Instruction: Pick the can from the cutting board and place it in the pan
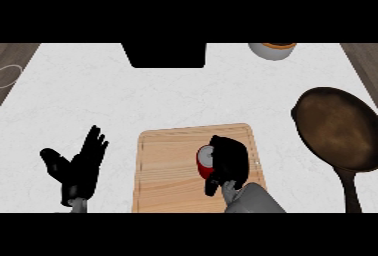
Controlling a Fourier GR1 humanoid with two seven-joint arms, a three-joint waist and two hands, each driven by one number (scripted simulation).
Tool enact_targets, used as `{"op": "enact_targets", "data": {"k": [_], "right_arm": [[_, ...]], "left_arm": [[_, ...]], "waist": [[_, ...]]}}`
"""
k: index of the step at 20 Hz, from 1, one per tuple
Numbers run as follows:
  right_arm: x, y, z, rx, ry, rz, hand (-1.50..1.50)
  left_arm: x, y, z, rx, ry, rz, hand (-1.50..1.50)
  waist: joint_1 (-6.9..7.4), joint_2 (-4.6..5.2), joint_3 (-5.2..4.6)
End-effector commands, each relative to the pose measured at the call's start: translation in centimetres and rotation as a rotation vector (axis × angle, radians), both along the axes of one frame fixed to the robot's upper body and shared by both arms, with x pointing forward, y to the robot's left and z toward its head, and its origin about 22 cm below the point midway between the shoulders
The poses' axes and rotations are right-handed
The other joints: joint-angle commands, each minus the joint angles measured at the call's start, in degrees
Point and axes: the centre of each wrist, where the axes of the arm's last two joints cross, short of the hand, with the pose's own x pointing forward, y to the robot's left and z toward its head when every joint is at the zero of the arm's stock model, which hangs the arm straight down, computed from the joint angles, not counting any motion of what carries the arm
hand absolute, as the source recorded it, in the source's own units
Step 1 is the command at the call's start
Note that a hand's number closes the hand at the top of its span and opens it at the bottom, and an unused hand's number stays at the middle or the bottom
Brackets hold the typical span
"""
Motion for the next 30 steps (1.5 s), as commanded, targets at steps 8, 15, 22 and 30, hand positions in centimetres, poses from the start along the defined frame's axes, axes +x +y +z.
{"op": "enact_targets", "data": {"k": [8, 15, 22, 30], "right_arm": [[0.7, 0.1, 2.8, -0.167, -0.323, 0.033, 1.5], [-2.3, 0.8, 9.0, -0.122, -0.633, -0.162, 1.5], [-1.0, -3.6, 11.5, -0.131, -0.649, -0.278, 1.5], [3.3, -12.5, 12.6, -0.041, -0.713, -0.373, 1.5]], "left_arm": [[-0.5, -0.9, -0.5, 0.003, 0.0, -0.005, 0.0], [-0.8, -0.9, -0.1, -0.005, 0.014, 0.024, 0.0], [0.2, 0.0, 0.4, -0.005, 0.013, -0.002, 0.0], [-0.7, 0.6, -1.1, -0.002, -0.01, 0.006, 0.0]], "waist": [[-0.41, 0.13, 0.06], [-1.29, -0.28, 0.06], [-0.44, 0.24, 0.09], [-0.2, 0.45, 0.09]]}}
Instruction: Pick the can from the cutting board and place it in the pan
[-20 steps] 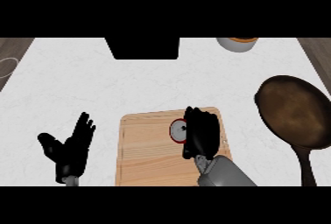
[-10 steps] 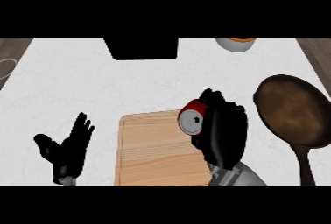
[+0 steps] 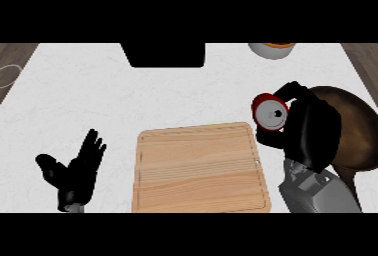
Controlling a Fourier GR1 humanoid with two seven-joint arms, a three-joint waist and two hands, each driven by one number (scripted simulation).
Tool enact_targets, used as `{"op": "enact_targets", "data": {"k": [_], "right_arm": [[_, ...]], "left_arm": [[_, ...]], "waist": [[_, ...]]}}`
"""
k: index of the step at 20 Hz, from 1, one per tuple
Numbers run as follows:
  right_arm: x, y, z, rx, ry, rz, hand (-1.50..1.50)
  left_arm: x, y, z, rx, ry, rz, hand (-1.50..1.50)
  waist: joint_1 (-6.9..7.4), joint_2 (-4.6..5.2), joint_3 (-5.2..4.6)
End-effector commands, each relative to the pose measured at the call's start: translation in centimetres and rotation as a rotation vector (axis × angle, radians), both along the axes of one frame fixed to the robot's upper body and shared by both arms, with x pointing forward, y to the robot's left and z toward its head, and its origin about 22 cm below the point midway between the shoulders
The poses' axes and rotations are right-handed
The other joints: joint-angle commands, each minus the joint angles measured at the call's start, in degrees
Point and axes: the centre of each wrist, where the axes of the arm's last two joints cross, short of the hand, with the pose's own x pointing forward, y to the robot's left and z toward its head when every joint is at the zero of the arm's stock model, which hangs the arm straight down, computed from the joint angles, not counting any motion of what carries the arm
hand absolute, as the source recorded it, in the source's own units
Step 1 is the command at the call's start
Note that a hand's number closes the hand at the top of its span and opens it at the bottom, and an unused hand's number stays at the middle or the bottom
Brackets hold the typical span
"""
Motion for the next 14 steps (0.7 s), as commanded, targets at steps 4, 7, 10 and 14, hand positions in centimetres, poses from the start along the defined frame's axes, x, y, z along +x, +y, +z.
{"op": "enact_targets", "data": {"k": [4, 7, 10, 14], "right_arm": [[3.6, -7.7, -3.2, -0.055, -0.037, -0.106, 1.5], [6.3, -11.0, -2.7, -0.029, -0.057, -0.132, 1.5], [6.5, -15.0, -6.8, -0.077, -0.039, -0.165, 1.5], [9.3, -19.2, -5.9, 0.023, -0.08, -0.174, 1.5]], "left_arm": [[-0.1, -0.3, 0.6, 0.0, 0.003, 0.0, 0.0], [1.5, -0.8, -0.7, 0.0, 0.01, 0.006, 0.0], [0.6, -0.9, -0.8, -0.001, -0.012, -0.009, 0.0], [-0.1, -1.7, -1.9, -0.004, -0.01, -0.016, 0.0]], "waist": [[0.33, 0.14, 0.02], [0.3, 0.31, 0.01], [0.63, 0.41, 0.05], [1.44, 0.69, 0.09]]}}
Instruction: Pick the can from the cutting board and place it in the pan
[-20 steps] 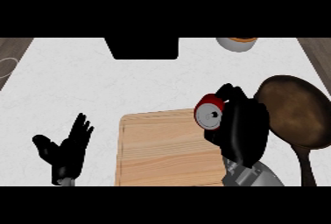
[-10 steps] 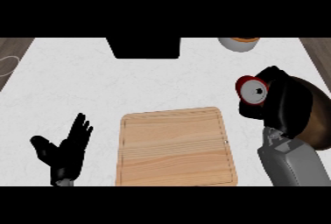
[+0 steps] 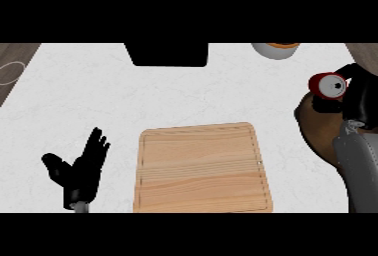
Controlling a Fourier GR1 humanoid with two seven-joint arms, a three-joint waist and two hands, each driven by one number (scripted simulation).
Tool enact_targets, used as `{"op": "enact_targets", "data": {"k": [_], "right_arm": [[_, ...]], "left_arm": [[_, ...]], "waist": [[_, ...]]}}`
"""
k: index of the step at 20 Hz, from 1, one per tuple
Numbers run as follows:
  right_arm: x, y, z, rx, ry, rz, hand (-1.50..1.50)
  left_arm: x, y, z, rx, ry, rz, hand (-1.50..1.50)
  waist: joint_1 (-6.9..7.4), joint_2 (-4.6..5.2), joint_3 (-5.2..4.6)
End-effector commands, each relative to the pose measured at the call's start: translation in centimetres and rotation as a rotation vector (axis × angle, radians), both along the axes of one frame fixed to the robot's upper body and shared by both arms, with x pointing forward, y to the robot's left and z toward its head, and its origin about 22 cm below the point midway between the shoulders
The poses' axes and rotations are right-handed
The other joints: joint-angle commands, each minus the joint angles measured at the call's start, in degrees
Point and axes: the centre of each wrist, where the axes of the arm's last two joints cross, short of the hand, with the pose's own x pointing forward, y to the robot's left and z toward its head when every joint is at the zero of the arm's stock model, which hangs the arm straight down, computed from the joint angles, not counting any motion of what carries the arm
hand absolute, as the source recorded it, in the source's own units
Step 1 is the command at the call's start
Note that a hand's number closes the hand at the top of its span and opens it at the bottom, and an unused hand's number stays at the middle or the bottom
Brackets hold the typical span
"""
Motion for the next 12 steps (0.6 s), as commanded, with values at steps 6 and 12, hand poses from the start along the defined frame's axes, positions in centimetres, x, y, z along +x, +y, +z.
{"op": "enact_targets", "data": {"k": [6, 12], "right_arm": [[2.2, -8.3, -4.1, 0.042, -0.011, -0.019, 1.5], [0.4, -12.4, -5.9, 0.105, 0.256, -0.07, -1.5]], "left_arm": [[0.9, -0.6, 0.4, 0.018, 0.001, -0.022, 0.0], [-0.1, -0.9, 0.3, -0.016, 0.002, -0.046, 0.0]], "waist": [[0.96, 0.36, 0.01], [2.56, 0.94, 0.18]]}}
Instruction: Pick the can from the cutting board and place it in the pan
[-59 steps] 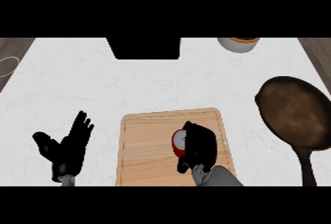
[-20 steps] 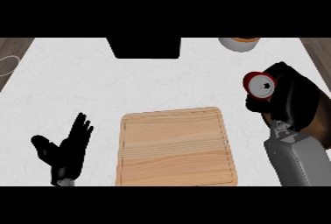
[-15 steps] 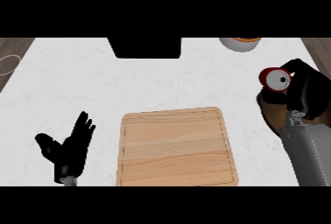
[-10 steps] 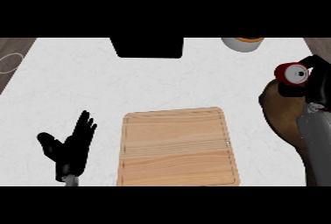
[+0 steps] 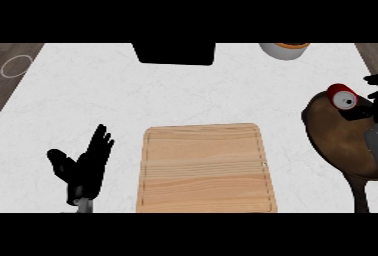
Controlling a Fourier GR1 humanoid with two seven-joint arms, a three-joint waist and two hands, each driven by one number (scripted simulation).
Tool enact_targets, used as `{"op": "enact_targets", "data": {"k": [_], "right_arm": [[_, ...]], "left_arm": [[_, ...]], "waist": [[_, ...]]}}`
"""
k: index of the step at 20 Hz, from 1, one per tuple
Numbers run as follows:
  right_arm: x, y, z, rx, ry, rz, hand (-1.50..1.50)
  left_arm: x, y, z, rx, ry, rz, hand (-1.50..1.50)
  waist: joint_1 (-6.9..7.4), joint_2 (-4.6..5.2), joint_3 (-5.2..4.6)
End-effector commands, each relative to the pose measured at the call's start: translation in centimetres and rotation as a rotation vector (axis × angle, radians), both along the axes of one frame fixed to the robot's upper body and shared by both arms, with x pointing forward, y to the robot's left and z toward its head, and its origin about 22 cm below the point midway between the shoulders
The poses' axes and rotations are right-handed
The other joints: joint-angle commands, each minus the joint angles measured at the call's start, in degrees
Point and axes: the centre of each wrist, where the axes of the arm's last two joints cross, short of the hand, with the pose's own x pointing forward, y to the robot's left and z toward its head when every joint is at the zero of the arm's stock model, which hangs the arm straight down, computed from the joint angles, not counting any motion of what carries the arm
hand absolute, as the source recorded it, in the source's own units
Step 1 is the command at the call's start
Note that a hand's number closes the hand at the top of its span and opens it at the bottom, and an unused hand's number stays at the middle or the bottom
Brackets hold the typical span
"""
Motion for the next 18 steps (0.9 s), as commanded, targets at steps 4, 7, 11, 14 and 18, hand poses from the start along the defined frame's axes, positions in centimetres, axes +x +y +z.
{"op": "enact_targets", "data": {"k": [4, 7, 11, 14, 18], "right_arm": [[0.0, -1.0, -1.6, 0.019, -0.056, 0.05, -1.5], [0.2, -0.9, -1.2, 0.159, -0.195, 0.111, -1.5], [1.2, -0.7, 0.5, 0.375, -0.428, 0.153, -1.5], [0.4, -2.9, 1.4, 0.52, -0.514, 0.193, -1.5], [-2.7, -5.6, -0.8, 0.688, -0.604, 0.21, -1.5]], "left_arm": [[0.1, -1.2, -0.8, 0.005, -0.003, -0.013, 0.0], [0.1, -0.1, 0.1, 0.003, 0.002, 0.009, 0.0], [-0.1, 0.3, 0.0, 0.012, 0.013, 0.019, 0.0], [-0.5, 0.2, -0.5, 0.018, 0.013, 0.026, 0.0], [-0.2, 0.2, -0.3, -0.015, 0.011, 0.041, 0.0]], "waist": [[0.57, 0.37, 0.1], [-0.3, -0.09, 0.14], [-0.37, -0.09, 0.3], [-1.29, -0.41, 0.09], [-2.55, -0.78, -0.03]]}}
